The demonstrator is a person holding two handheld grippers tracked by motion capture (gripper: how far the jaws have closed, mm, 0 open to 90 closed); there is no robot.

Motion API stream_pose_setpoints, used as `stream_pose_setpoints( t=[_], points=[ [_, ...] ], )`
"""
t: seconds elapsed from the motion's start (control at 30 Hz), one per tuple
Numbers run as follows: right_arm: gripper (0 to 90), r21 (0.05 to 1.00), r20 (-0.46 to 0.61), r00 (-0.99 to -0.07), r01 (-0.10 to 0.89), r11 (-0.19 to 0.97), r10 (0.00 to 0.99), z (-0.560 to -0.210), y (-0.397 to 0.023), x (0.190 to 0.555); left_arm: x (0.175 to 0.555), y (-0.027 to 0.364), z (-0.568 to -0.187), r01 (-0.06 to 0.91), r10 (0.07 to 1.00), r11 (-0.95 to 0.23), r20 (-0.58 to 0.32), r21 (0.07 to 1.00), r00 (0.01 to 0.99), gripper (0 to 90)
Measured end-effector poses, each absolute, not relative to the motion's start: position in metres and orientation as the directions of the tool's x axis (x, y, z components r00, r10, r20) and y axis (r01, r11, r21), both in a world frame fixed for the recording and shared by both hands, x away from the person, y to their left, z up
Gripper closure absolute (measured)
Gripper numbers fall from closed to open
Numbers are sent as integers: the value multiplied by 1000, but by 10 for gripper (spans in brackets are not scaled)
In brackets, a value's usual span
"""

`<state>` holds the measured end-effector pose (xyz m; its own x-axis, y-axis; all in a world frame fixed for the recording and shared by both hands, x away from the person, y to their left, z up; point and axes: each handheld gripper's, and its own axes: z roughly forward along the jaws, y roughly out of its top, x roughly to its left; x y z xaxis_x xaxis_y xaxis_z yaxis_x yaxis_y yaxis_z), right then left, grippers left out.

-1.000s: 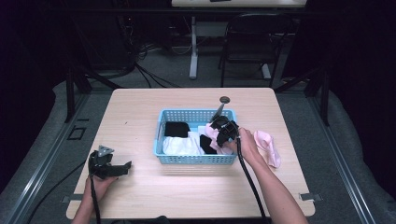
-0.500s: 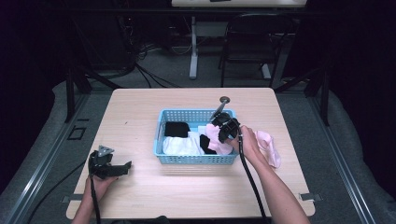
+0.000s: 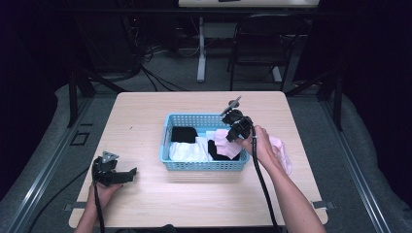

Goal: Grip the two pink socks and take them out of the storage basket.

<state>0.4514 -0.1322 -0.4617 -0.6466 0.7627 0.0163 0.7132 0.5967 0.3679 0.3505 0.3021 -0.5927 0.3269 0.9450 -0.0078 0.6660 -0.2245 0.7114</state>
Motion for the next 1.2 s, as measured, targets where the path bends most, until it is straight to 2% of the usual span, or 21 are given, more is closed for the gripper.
stream_pose_setpoints(
  t=[1.2],
  points=[
    [900,513,-29,-662,634,579,749,-373,-140,431,351,302,-592,667,945,-226,-7,710,328,4]
  ],
)
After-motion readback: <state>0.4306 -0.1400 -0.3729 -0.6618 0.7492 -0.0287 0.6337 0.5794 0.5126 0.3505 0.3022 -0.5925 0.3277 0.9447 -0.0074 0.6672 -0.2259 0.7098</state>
